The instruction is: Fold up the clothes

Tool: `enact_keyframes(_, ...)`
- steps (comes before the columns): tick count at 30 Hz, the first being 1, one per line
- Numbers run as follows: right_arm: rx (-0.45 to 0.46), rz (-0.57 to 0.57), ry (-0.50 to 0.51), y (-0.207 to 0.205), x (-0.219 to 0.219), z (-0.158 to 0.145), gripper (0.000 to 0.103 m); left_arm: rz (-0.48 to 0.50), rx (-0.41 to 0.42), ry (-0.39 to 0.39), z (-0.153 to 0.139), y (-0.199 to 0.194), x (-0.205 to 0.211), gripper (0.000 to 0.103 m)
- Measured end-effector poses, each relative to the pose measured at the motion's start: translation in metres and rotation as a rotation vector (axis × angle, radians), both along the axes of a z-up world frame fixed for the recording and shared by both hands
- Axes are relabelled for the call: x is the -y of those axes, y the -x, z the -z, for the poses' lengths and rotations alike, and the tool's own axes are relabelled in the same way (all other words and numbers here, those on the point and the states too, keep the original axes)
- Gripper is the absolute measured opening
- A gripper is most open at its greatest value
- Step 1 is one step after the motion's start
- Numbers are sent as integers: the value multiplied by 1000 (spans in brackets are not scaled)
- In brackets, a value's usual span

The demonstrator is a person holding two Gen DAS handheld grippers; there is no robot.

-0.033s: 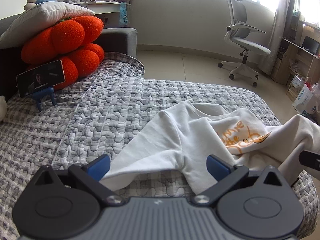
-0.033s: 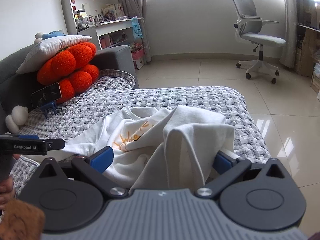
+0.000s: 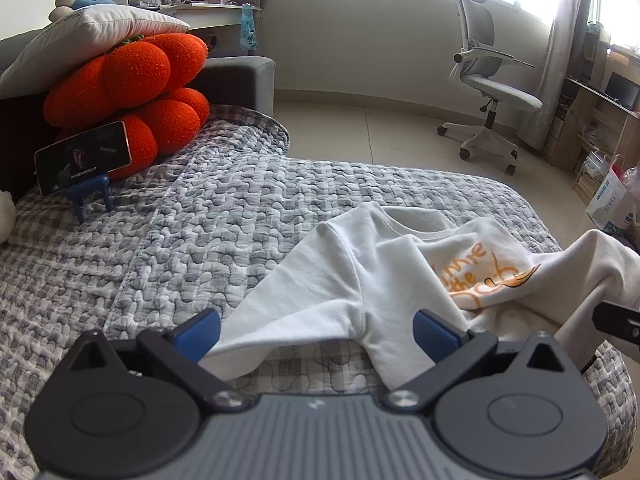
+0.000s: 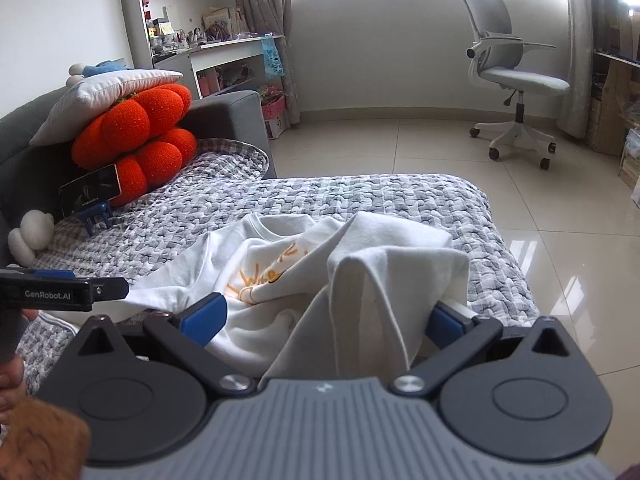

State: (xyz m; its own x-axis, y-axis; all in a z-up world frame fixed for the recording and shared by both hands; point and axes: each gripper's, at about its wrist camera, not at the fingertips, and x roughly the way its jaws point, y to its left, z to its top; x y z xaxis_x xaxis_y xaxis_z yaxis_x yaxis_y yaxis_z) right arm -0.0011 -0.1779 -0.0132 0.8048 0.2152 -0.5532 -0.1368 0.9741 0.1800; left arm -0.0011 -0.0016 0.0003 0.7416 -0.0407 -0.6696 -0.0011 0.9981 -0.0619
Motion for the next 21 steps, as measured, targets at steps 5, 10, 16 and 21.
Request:
enact_keyframes(5,-18,15,54,-5,-1,-5,103,-4,-10,-8,-1,5,7,102)
enact_keyframes(10,-21,68,143,-6,-28,-10,103,-7,-20,-16,-2,9,13,102)
enact_keyframes(16,-26,114,163,-5,-28,-15,103,-4,-22,-21,-1,12,15,102)
enact_keyframes(21,-3,115,170,-1,-22,-21,103,8,1,-12,-4,14,11,102)
